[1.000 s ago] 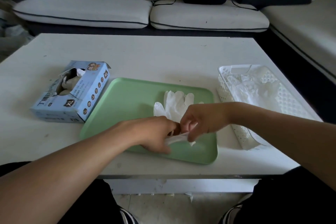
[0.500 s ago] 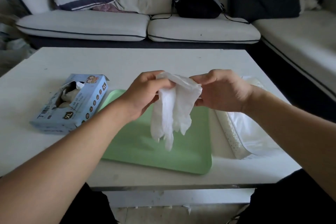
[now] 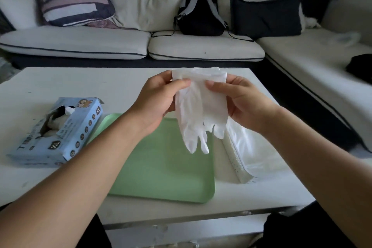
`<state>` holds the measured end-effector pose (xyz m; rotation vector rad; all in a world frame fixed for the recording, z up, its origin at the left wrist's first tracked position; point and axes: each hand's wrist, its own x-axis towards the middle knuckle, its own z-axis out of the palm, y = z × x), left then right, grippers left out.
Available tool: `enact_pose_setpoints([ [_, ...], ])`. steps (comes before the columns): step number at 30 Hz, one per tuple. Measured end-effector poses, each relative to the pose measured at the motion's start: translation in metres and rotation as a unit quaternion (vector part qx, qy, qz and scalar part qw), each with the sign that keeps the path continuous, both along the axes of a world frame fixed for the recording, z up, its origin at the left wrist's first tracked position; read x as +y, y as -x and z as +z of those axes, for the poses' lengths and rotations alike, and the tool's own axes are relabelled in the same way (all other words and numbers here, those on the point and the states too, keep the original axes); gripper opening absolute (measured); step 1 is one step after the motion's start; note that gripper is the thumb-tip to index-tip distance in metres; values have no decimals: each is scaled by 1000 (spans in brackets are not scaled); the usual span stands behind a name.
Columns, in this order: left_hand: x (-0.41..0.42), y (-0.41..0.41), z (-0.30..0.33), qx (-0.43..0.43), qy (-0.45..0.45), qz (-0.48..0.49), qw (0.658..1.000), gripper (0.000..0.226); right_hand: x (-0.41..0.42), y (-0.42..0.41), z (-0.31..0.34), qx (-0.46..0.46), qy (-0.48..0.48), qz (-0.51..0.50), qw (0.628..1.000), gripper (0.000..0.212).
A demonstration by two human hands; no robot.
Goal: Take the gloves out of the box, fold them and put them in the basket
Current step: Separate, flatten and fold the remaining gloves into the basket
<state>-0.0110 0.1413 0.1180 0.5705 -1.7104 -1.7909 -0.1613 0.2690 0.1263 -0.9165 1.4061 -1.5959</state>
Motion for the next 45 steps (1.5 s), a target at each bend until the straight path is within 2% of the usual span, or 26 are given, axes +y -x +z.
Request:
enact_pose_setpoints([
  [2,6,6,10,28,20,-4,999,9,11,8,17,7,27,2,1000,22],
  [6,28,24,25,43,51,4,998,13,36,29,46,36,48,1,998,22],
  [10,52,46,30,25,52,-22,998,11,64,56,56,52,11,12,999,16],
  [15,70,84,35,-23,4,-102,995,7,96,97,56,45,-61,2,997,24],
  [18,68,113,32,-83,0,-110,990,6,97,120,45,61,-80,-43,994,28],
  [21,58,136,35,-65,16,-69,995,6,85,134,40,91,-40,-136,986,22],
  [24,47,151,42,27,89,-32,995,10,80,142,47,119,52,-180,975,3],
  [27,45,154,39,93,178,-29,979,9,81,146,45,139,116,-167,969,3],
  [30,46,150,1,50,226,-47,972,5,84,152,17,159,90,-149,972,7],
  [32,46,141,-38,-24,241,-90,966,7,91,159,-14,223,9,-142,964,13],
  [34,49,127,-70,-92,255,-135,953,10,102,158,-47,295,-94,-118,943,14],
  [36,58,113,-88,-149,310,-142,928,21,116,151,-71,329,-160,-65,928,16],
  [42,87,96,-93,-239,470,-189,828,22,134,134,-86,454,-201,5,868,16],
  [45,95,94,-87,-258,495,-206,804,21,140,126,-83,517,-239,45,821,16],
])
